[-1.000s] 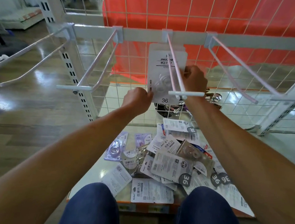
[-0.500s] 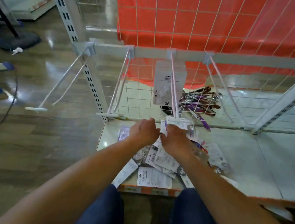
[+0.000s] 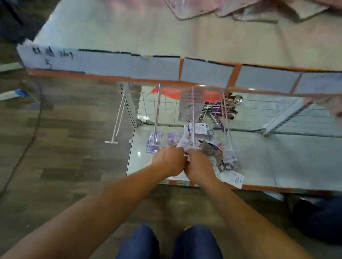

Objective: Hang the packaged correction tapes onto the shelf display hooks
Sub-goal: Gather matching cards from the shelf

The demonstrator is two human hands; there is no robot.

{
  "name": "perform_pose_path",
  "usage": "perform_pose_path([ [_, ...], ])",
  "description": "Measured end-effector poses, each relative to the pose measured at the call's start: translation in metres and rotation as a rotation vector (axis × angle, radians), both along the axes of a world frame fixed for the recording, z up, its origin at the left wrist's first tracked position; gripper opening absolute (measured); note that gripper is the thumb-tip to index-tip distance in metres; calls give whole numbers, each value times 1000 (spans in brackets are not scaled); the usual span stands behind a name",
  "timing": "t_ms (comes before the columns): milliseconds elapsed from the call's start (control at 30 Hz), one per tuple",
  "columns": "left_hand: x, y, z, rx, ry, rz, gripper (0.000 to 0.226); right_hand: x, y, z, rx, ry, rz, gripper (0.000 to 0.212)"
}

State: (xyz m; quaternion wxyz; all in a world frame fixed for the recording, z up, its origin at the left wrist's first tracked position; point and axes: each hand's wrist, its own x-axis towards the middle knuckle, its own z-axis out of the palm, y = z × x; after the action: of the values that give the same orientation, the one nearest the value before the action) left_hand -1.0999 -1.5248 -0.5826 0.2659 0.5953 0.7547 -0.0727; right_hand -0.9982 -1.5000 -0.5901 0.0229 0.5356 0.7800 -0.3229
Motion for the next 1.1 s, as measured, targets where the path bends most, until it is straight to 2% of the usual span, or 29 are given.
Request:
perform_pose_path([
  [167, -6, -10, 78, 91, 30, -54, 25, -4, -11, 89, 82, -26, 49, 27],
  [367, -22, 3, 158, 208, 57, -65, 24, -18, 0, 162, 149, 35, -13, 22],
  [567, -44, 16, 214, 350, -21, -95, 31, -29, 11, 217, 308, 133, -51, 16],
  [700, -59, 31, 251, 384, -168, -85, 34, -35, 29, 244, 370, 237, -127, 17],
  [833, -72, 63, 270, 485, -198, -25, 27, -46, 70, 262, 380, 320, -168, 16],
  [933, -77, 89, 266, 525, -131, 52, 26, -53, 111, 262, 387, 317, -186, 20],
  [1100, -87, 126, 250, 509, -57, 186, 39, -71, 166, 255, 329, 331, -51, 33],
])
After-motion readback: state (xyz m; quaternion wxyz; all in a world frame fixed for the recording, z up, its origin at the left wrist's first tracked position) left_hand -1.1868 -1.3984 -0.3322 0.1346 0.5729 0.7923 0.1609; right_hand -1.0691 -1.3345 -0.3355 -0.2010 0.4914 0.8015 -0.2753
